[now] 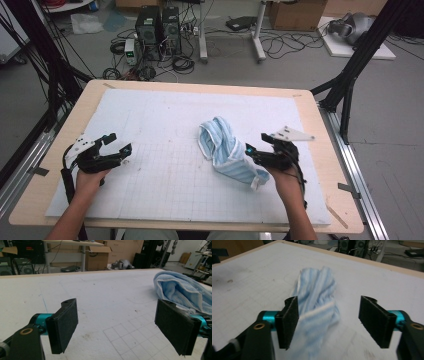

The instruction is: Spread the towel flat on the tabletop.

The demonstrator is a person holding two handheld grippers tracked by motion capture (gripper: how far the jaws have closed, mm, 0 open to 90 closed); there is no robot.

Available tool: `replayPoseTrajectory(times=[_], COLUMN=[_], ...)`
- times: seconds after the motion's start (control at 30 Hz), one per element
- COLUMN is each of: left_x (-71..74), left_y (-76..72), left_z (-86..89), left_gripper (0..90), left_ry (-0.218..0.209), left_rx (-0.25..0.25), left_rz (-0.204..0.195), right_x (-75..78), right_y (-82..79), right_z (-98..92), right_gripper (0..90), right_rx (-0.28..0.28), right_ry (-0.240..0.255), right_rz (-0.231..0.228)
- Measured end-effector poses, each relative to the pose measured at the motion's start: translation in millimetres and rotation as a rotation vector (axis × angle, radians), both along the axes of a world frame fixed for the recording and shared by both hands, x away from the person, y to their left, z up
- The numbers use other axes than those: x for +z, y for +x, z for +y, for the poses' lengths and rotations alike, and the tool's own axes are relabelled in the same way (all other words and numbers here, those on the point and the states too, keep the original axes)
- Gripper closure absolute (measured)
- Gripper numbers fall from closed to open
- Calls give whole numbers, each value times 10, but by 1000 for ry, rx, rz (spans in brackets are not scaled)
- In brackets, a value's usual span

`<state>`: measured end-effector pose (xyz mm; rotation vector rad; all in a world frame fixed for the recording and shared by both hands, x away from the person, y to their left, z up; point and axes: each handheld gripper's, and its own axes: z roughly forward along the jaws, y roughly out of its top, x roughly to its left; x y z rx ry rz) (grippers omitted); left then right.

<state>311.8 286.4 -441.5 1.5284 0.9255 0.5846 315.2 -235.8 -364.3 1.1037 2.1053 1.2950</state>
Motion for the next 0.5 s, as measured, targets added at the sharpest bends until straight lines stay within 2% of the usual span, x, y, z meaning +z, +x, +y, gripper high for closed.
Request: replayPoseTrajectory(times=[0.03, 0.07, 0.1, 0.13, 0.17, 0.3, 0.33, 0.37, 0.4, 0.43, 0.5], left_x=[-1, -1, 0, 0, -3, -7, -8, -7, -7, -8, -11], left_y=[-1, -1, -5, -5, -4, -3, -3, -5, -4, -3, 0], left_z=[3, 3, 8, 8, 10, 16, 19, 20, 20, 20, 15], left_gripper=[191, 191, 191, 191, 191, 191, 191, 191, 191, 191, 191], left_ry=[-4, -4, -3, -3, -5, -6, -7, -7, -8, -9, -9], left_rx=[1, 1, -1, -1, -2, 0, 3, 4, 3, 3, 3], left_rz=[0, 0, 2, 2, 2, 4, 3, 3, 3, 4, 6], right_x=[3, 3, -11, -11, -44, -140, -140, -198, -198, -259, -285], right_y=[96, 96, 278, 278, 454, 773, 773, 905, 905, 1020, 1066], right_z=[92, 92, 260, 260, 403, 631, 631, 744, 744, 844, 889], right_gripper=[261, 261, 255, 255, 255, 253, 253, 254, 254, 254, 254], right_rx=[6, 6, 24, 24, 41, 50, 50, 46, 46, 30, 24], right_ry=[-24, -24, -54, -54, -80, -110, -110, -149, -149, -179, -185], right_rz=[10, 10, 37, 37, 64, 134, 134, 159, 159, 188, 194])
